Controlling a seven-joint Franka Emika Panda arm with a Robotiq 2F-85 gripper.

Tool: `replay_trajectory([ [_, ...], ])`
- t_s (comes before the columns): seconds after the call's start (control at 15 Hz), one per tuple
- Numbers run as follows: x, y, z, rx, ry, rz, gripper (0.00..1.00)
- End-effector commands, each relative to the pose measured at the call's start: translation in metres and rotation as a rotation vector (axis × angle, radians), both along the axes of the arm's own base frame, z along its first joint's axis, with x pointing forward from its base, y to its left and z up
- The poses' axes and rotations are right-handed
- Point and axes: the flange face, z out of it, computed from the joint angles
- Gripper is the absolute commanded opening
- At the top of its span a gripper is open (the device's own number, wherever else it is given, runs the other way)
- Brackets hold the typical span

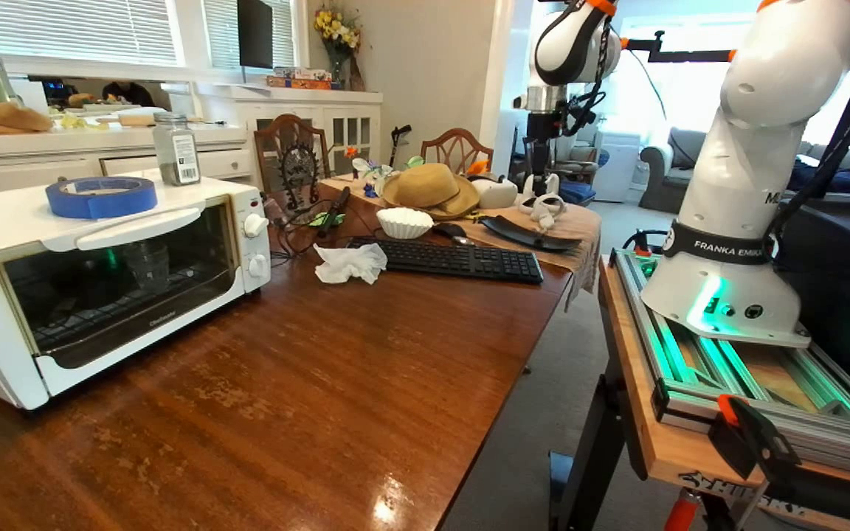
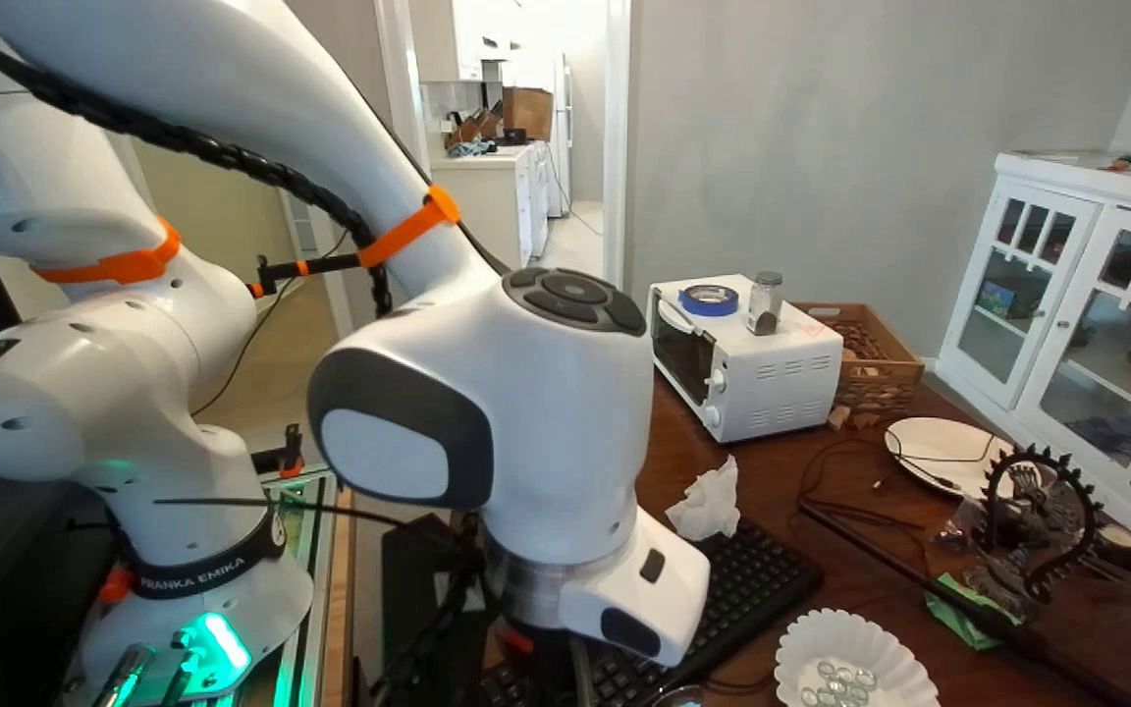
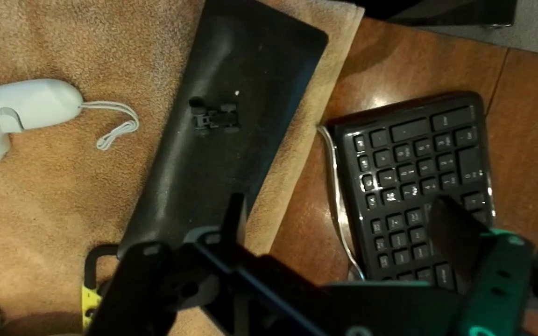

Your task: Put the spoon on top of the oven grill

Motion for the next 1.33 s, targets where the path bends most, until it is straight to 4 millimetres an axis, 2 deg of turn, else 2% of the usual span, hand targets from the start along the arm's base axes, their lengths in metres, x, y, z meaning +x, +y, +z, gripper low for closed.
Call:
replay_trajectory([
  [0.0, 0.028, -0.011, -0.028, -0.031, 0.011, 0.016, 1.00],
  [0.27, 0.053, -0.015, -0.052, -0.038, 0.089, 0.032, 1.00],
  [0.33, 0.040, -0.009, -0.036, -0.043, 0.044, 0.040, 1.00],
  [0.53, 0.051, -0.012, -0.050, -0.047, 0.075, 0.049, 1.00],
  [0.67, 0.052, -0.014, -0.051, -0.048, 0.078, 0.049, 1.00],
  [1.07, 0.055, -0.012, -0.084, -0.037, 0.133, 0.087, 1.00],
  [1.27, 0.057, -0.019, -0.098, -0.029, 0.155, 0.085, 1.00],
])
